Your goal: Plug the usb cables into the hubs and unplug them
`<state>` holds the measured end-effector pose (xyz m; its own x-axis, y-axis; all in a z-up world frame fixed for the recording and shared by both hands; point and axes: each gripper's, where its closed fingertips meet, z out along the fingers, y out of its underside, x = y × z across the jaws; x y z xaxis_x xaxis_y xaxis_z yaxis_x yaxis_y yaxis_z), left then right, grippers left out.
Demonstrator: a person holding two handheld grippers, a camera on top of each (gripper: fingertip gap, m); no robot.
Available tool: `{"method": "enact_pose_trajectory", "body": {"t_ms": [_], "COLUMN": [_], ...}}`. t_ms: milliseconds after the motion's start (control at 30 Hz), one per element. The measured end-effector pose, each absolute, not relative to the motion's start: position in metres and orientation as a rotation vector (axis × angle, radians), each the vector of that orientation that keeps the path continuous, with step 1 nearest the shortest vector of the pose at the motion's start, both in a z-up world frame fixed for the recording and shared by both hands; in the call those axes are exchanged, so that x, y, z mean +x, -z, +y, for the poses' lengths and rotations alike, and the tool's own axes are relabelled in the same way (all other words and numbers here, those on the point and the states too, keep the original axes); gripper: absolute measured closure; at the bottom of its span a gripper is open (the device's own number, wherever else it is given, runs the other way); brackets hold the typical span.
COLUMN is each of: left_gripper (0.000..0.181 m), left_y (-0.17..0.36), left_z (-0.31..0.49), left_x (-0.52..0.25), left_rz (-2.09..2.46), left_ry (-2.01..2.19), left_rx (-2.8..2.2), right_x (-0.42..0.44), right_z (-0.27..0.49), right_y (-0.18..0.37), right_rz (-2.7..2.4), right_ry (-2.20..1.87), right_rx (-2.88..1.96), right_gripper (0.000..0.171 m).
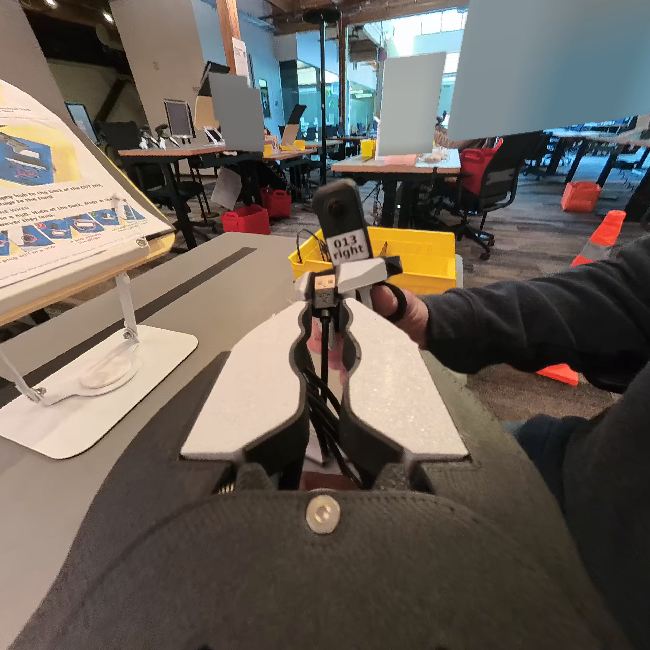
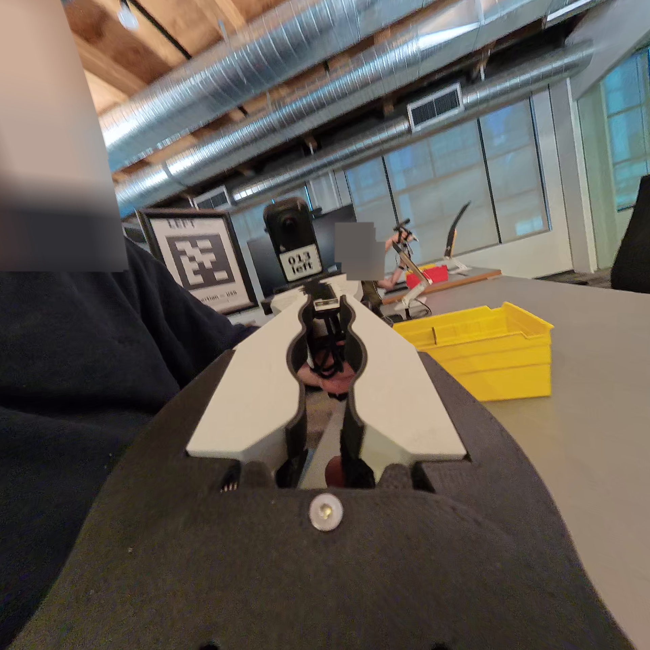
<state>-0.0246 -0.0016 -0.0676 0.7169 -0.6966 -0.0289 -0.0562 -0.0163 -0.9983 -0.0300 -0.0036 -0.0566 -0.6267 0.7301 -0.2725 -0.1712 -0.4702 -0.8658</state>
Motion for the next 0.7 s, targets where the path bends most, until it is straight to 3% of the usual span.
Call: {"method": "enact_pose_trajectory", "body": {"t_ms": [333, 700], "left_gripper": [0.167, 0.167], "left_y": [0.085, 0.069], "left_z": [-0.008, -0.005], "left_x": [-0.024, -0.022], "left_rz": [0.896, 0.755], "left_ry": [0.484, 0.676], "left_rx": [-1.707, -1.658], "right_x": [-0.028, -0.026], "right_z": [-0.012, -0.009], "right_y": [0.077, 0.064], "right_rz": [-1.576, -1.238], "right_ry": [-1.641, -2.051], "right_rx": [-0.947, -0.854], "right_gripper": [0.158, 0.159]}}
